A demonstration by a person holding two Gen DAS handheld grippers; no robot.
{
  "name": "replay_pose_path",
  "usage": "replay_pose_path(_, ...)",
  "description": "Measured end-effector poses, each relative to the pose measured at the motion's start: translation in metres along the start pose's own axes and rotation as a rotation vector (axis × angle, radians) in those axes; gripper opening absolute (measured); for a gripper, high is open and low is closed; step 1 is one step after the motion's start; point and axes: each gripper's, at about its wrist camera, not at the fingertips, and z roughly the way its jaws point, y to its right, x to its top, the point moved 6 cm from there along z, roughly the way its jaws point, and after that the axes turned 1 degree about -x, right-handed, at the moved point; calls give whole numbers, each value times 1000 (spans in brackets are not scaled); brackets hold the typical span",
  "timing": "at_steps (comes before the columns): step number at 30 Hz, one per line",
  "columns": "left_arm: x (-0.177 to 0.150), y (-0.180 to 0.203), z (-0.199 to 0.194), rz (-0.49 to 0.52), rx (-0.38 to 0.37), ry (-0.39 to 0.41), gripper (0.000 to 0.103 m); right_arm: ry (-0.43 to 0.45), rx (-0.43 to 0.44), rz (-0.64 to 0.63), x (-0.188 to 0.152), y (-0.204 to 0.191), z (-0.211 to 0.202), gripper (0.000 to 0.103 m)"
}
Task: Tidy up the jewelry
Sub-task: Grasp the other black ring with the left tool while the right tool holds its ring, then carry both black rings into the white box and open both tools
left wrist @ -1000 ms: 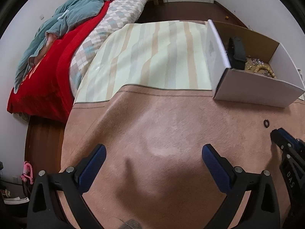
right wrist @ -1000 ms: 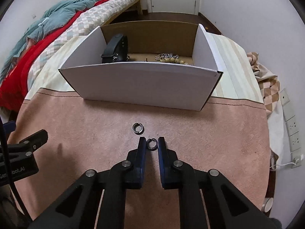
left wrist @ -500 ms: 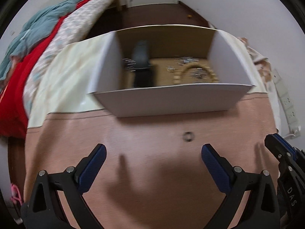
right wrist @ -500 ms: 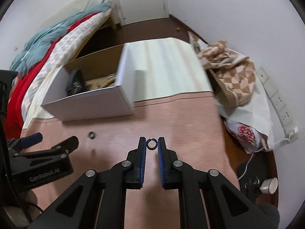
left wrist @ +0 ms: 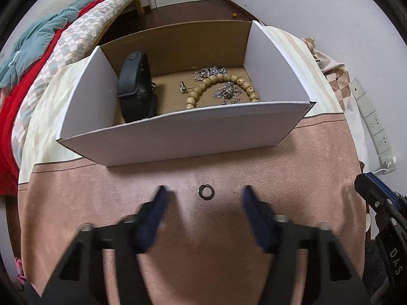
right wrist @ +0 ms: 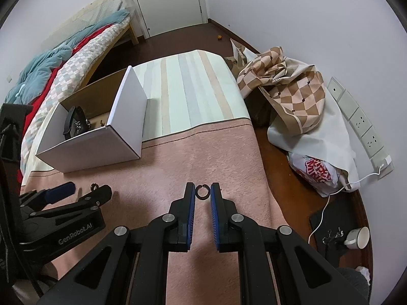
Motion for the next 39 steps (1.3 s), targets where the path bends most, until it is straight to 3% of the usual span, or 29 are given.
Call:
replay_pose_path(8,3,3,0,12,-26,19,10,3,-3,3,2,0,-1,13)
replay_pose_path(20,7,-4,-32,-11,-93,60,10,52,44,5,17,-15,-24,13)
replay_pose_path(27,61,-33,-78,-29,-159,123,10,55,203,4,56,-55,-29,13)
replay_pose_path(33,109,-59,-64,-33,-143,93,10,-5,316,-4,93,-96,-1,13)
replay_pose_path(39,135,-70,-39,-38,-158,-1,11,-112,335,-66,109,-124,34,13)
